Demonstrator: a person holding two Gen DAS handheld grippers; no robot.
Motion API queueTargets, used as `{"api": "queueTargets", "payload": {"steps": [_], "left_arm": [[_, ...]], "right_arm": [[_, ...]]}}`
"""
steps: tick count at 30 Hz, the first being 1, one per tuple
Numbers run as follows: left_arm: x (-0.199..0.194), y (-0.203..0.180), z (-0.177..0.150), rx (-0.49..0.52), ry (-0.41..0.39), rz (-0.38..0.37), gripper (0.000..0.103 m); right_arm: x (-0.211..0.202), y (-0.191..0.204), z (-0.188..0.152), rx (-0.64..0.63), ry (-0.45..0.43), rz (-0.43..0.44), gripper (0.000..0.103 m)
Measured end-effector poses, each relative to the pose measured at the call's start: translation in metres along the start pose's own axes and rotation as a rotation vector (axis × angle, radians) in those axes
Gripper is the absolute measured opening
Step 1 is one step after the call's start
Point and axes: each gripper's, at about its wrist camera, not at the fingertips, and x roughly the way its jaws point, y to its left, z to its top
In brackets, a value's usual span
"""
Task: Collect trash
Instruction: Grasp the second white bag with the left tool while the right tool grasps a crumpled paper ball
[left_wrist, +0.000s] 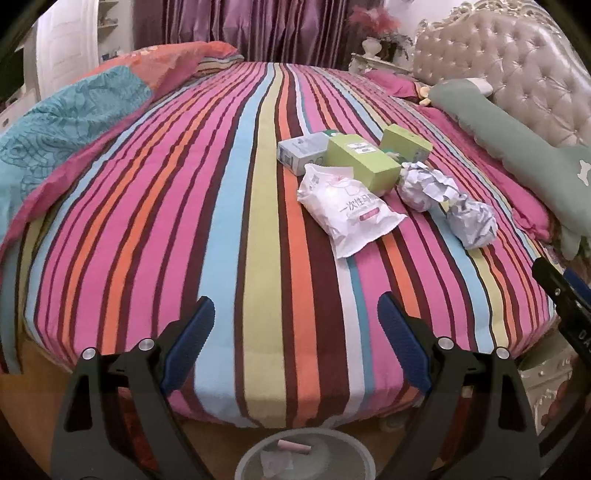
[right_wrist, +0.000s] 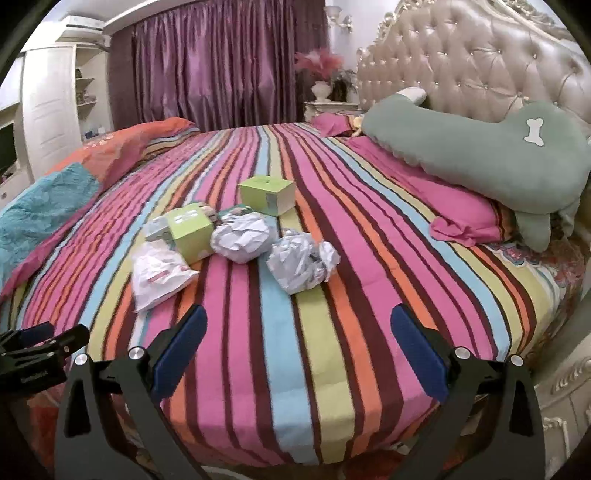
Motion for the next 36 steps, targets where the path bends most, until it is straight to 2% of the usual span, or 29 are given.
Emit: {"api": "queueTargets", "payload": {"steps": [8, 18, 24, 30, 36], "left_arm": [[0.026, -0.005, 0.023, -0.055, 0.035, -0.032, 0.087], [0.065, -0.022, 0.053, -0.078, 0.095, -0.059, 0.087], [0.088, -0.027, 0.063, -0.118, 0.145, -0.066, 0.087], [0.103, -0.037, 0.073, -0.132, 0.159, -0.074, 0.087], [0.117, -0.041, 0.079, -0.143, 0.179, -0.051, 0.087]], "right_arm": [[0.034, -0.010, 0.007, 0.051, 0.098, 0.027, 0.095], [0.070, -0.005, 0.024, 0.014, 0.143, 0.068, 0.095], [0.089, -0.006, 0.031, 0.002, 0.162, 0.057, 0.095], [0.105, -0.008, 0.037, -0.019, 0.188, 0.053, 0.095], [0.118, -0.004, 0.040, -0.058, 0.201, 0.038, 0.095]]}}
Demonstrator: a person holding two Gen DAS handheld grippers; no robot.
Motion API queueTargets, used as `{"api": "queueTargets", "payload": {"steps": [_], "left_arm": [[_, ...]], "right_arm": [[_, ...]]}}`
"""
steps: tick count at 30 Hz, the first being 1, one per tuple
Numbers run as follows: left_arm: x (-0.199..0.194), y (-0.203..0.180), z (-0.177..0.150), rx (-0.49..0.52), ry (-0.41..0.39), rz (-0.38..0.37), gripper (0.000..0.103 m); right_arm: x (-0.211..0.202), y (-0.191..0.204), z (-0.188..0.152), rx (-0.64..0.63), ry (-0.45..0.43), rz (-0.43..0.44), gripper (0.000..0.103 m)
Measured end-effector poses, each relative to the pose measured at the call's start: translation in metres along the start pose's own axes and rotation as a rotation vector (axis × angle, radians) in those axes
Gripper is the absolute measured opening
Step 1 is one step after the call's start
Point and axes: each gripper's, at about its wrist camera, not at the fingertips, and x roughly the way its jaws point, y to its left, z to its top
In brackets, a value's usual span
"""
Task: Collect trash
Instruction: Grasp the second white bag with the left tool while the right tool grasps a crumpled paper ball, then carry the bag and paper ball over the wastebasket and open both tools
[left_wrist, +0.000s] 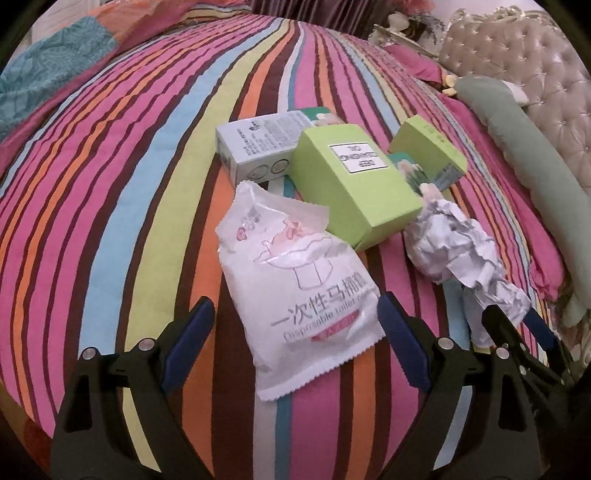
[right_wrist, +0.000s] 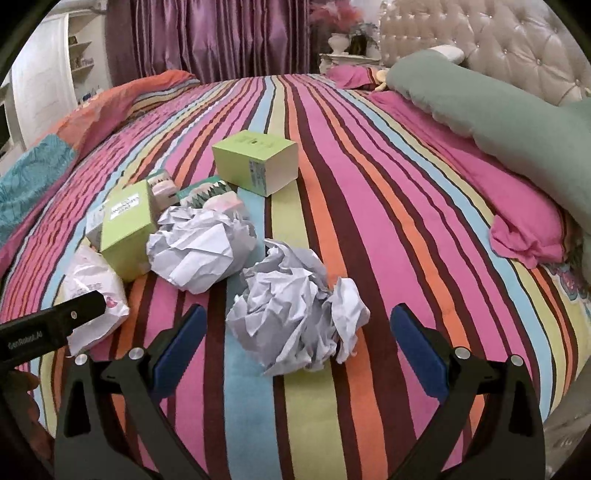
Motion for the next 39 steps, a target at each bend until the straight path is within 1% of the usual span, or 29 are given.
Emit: {"api": "queueTargets", "payload": {"steps": [5, 8, 9, 10, 11, 12, 13, 14, 16, 17, 21, 24, 29, 34, 39], "left_arm": [[0.009, -0.001, 0.008, -0.023, 0.015, 0.012, 0.087], [0.013, -0.004, 0.012, 0.003, 0.015, 0.030, 0.087], [0.015, -0.005, 0.012, 0.014, 0.015, 0.034, 0.087], [0.017, -0.006, 0.013, 0.023, 0.015, 0.037, 0.087], [0.019, -0.006, 0.013, 0.032, 0.016, 0.044, 0.085], [0.021, -0.006, 0.012, 0.041, 0.012, 0.051, 0.081], [0.022, -0.008, 0.011, 0.062, 0.003, 0.067, 0.076], [0.022, -0.010, 0.010, 0.084, -0.008, 0.076, 0.071], [0.020, -0.014, 0.006, 0.122, -0.025, 0.078, 0.066], [0.018, -0.014, 0.006, 0.123, -0.028, 0.073, 0.065], [0.009, -0.006, 0.005, 0.096, -0.023, 0.041, 0.064], [0.001, -0.001, 0.002, 0.098, -0.034, 0.036, 0.064], [-0.014, 0.010, -0.005, 0.069, -0.047, 0.011, 0.064], [-0.034, 0.017, -0.014, 0.096, -0.074, 0.015, 0.064], [-0.053, 0.028, -0.026, 0.097, -0.088, 0.019, 0.064]], "right_arm": [[0.011, -0.002, 0.003, 0.006, 0.025, -0.014, 0.095], [0.019, -0.003, 0.004, 0.012, 0.042, -0.018, 0.094], [0.020, -0.003, 0.004, 0.015, 0.046, -0.025, 0.091], [0.022, -0.004, 0.003, 0.019, 0.049, -0.027, 0.085], [0.024, -0.006, 0.002, 0.029, 0.058, -0.011, 0.076], [0.026, -0.007, 0.001, 0.042, 0.067, 0.010, 0.071], [0.027, -0.008, 0.000, 0.058, 0.079, 0.034, 0.068], [0.027, -0.009, -0.001, 0.067, 0.083, 0.039, 0.063], [0.023, -0.007, -0.001, 0.061, 0.073, 0.042, 0.056], [0.019, -0.005, -0.001, 0.055, 0.067, 0.040, 0.053], [0.007, -0.012, -0.002, 0.105, 0.054, 0.083, 0.053], [0.001, -0.015, -0.002, 0.132, 0.050, 0.087, 0.053], [-0.008, -0.018, -0.008, 0.160, 0.061, 0.095, 0.053], [-0.022, -0.019, -0.015, 0.175, 0.061, 0.092, 0.053], [-0.037, -0.023, -0.021, 0.222, 0.063, 0.098, 0.053]]}}
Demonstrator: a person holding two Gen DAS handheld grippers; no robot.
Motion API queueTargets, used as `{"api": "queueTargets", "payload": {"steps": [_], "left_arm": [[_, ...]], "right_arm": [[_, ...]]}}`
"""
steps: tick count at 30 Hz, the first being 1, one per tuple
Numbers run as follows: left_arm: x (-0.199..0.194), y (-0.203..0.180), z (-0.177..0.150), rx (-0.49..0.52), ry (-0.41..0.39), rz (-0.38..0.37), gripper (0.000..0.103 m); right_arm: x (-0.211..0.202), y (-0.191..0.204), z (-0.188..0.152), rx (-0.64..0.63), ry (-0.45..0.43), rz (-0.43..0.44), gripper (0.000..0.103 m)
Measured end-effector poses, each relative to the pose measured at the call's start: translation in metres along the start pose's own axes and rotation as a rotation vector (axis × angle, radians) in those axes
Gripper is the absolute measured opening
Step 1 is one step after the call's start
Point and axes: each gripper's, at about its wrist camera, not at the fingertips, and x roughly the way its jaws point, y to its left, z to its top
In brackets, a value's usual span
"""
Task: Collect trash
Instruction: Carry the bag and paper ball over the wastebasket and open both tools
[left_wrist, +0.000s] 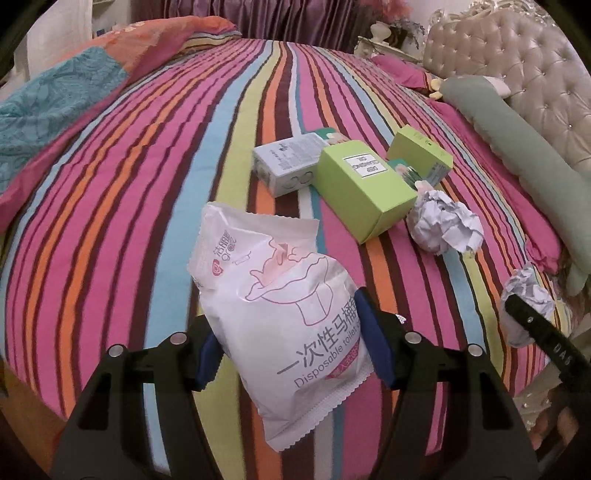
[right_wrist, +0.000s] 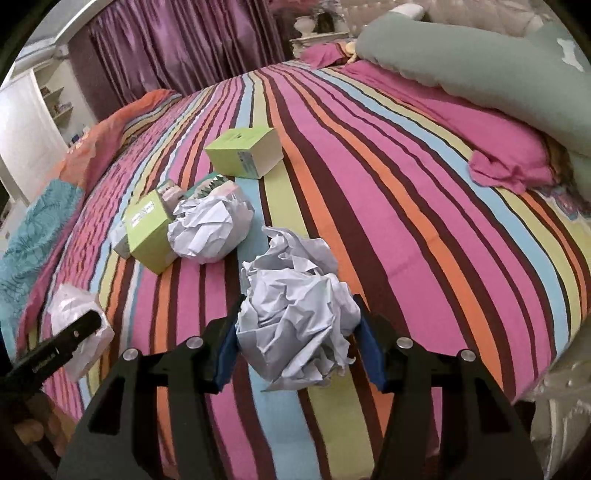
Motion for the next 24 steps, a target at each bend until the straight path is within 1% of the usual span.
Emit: {"api": "queueTargets", "payload": {"steps": [6, 10, 15, 19, 24], "left_arm": [[-0.026, 0.011, -0.017, 0.013, -0.026, -0.008, 0.064], [-0.044, 0.015, -0.032, 0.021, -0.042, -0.025, 0.064], [-0.066, 0.018, -0.056, 0.054, -0.057, -0.042, 0.064], [-0.080, 0.020, -0.080, 0.073, -0.045, -0.073, 0.064], [-0.090, 0.014, -0.120, 0.142, -0.012, -0.083, 0.064]], "right_arm": [[-0.023, 0.009, -0.013, 0.001, -0.021, 0.014, 0.053], [-0.035, 0.015, -0.024, 0.017, -0.027, 0.045, 0.053], [-0.051, 0.025, -0.046, 0.004, -0.030, 0.079, 0.053], [-0.061, 0.033, -0.066, -0.003, -0.020, 0.112, 0.053], [-0.068, 0.046, -0.096, -0.043, 0.008, 0.130, 0.053]]}}
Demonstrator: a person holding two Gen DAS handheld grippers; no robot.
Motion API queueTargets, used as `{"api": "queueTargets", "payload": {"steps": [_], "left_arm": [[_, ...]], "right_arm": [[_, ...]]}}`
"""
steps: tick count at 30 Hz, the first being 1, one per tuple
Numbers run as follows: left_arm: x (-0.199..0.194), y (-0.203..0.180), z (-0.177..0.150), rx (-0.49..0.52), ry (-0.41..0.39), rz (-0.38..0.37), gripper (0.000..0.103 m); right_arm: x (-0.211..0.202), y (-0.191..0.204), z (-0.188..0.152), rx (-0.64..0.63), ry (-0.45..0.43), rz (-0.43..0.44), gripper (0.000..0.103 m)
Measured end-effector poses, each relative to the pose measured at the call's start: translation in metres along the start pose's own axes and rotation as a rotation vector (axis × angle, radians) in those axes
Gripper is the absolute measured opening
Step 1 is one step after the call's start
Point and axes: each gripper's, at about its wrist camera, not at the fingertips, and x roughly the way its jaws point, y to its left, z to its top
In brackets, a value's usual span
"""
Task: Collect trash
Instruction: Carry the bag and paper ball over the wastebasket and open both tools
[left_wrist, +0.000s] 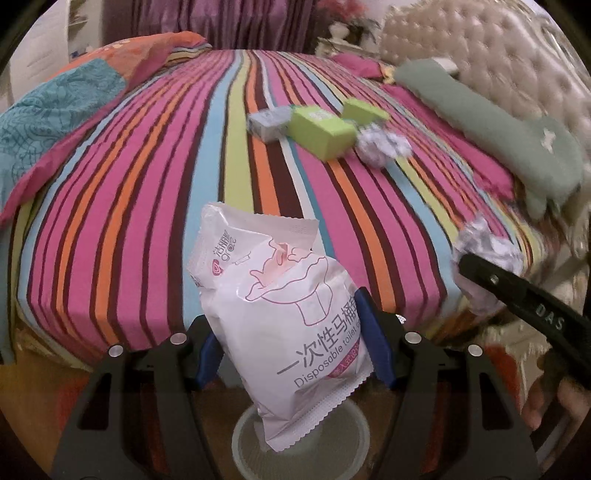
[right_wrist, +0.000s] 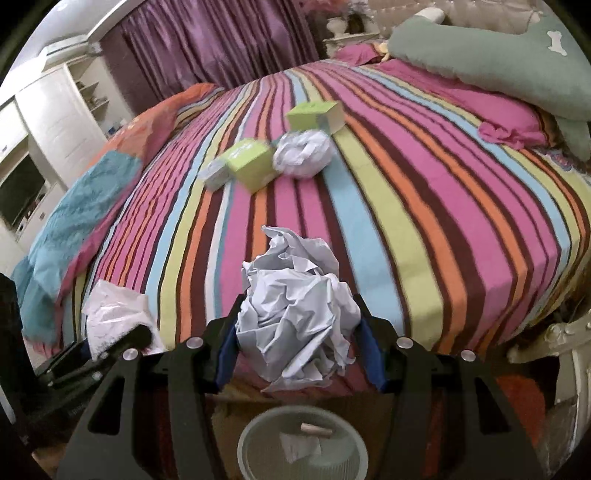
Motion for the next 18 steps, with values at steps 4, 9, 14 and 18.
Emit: {"api": "queueTargets", "payload": {"steps": [4, 9, 14, 18], "left_arm": [[0.003, -0.006, -0.031, 0.029, 0.050, -0.001, 0.064], [0.014, -0.006, -0.065, 0.020, 0.129, 0.010, 0.064], [0.029, -0.001, -0.093, -0.015, 0.221, -0.004, 0.064], [0.041, 0.008, -0.107, -0.063, 0.288, -0.006, 0.064]], "right_arm": [[0.004, 0.006, -0.024, -0.010, 0.052, 0.004, 0.053], [0.012, 0.008, -0.053, -0.021, 0.119, -0.017, 0.053], [0.021, 0.010, -0.080, -0.037, 0.188, -0.053, 0.053], [0.030, 0.008, -0.097, -0.020, 0.253, -0.054, 0.053]]}}
